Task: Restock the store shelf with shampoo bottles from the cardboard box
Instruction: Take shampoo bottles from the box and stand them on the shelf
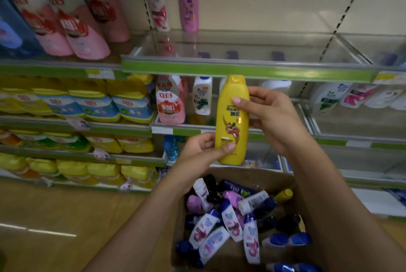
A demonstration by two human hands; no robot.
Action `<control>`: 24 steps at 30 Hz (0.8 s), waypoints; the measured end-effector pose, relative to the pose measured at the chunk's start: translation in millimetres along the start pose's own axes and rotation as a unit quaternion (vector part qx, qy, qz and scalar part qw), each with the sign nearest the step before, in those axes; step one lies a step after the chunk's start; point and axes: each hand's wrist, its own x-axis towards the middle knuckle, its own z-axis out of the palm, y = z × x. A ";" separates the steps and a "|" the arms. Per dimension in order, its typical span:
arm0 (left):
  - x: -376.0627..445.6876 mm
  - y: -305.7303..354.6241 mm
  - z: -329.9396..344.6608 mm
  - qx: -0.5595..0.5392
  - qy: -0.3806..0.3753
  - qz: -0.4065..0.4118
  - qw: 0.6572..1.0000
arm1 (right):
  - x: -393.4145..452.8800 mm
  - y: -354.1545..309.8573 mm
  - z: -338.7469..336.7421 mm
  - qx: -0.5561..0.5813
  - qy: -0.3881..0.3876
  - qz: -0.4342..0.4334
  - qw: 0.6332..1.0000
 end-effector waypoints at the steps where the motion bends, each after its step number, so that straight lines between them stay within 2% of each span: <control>1: 5.1 10.1 -4.5 0.008 -0.006 0.005 1.000 | 5.8 -6.2 3.2 0.005 0.005 -0.010 1.000; 5: 26.2 47.2 -18.9 0.057 -0.040 0.042 0.997 | 29.6 -29.0 12.3 0.015 0.023 -0.045 0.999; 13: 79.4 98.2 -36.6 0.158 -0.048 0.119 0.979 | 80.2 -57.2 19.4 0.045 0.042 -0.100 0.993; 24: 169.0 147.3 -60.2 0.209 -0.003 0.195 0.958 | 175.1 -74.2 33.5 0.031 0.039 -0.171 0.984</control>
